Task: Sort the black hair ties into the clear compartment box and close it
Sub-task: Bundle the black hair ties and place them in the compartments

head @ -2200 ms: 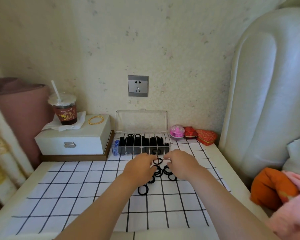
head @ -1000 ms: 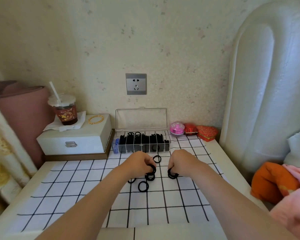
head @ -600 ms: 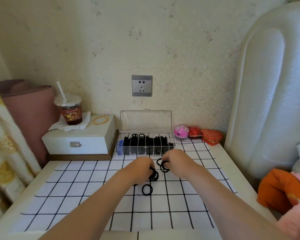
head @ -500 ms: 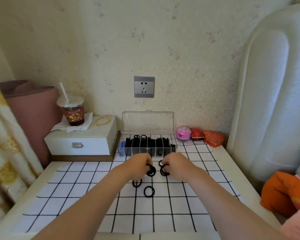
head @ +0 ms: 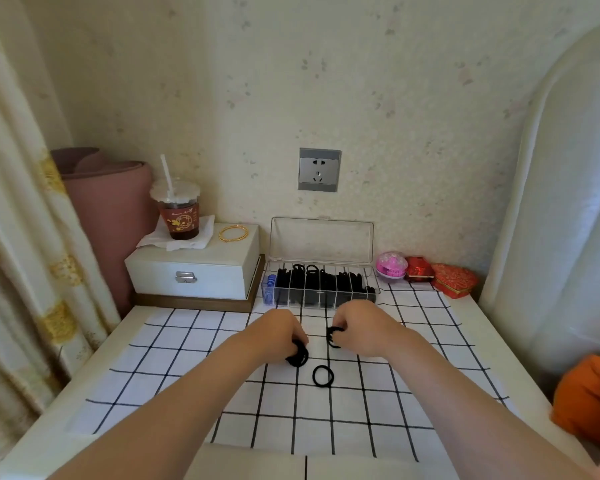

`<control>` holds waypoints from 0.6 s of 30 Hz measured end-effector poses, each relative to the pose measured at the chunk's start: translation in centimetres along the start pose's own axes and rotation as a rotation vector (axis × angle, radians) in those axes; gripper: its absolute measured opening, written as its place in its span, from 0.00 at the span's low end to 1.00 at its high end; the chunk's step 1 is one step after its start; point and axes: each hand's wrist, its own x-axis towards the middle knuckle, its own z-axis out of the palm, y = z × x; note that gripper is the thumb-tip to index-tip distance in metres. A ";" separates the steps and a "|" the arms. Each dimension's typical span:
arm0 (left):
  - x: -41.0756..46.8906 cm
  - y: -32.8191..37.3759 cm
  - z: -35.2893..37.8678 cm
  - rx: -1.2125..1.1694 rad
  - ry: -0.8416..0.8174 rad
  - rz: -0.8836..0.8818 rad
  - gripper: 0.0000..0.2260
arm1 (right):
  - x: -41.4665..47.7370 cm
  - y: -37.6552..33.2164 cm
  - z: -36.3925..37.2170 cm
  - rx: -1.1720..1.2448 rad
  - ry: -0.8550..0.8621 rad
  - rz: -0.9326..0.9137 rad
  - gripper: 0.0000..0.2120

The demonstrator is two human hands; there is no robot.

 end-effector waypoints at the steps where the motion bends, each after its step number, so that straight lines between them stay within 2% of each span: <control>1: 0.2 0.1 0.1 0.021 -0.001 -0.005 0.15 | -0.1 -0.5 -0.4 0.091 0.013 -0.013 0.07; 4: 0.7 0.8 0.2 0.102 -0.034 -0.032 0.15 | -0.6 -1.3 -1.0 0.202 -0.020 -0.021 0.06; 7: 0.9 1.0 0.3 0.132 -0.044 -0.039 0.14 | -0.9 -1.0 -0.9 -0.006 -0.103 -0.054 0.13; 9: 0.8 0.8 0.4 0.093 -0.015 -0.026 0.13 | -1.0 -0.6 -0.8 -0.045 -0.124 -0.068 0.14; 15: 0.4 -0.2 -0.6 -0.221 0.067 -0.034 0.08 | -1.9 -1.7 -1.2 0.294 -0.151 -0.028 0.15; 18: 0.1 -0.6 -0.8 -0.329 0.044 -0.059 0.10 | -2.4 -2.5 -0.2 0.325 -0.213 -0.023 0.15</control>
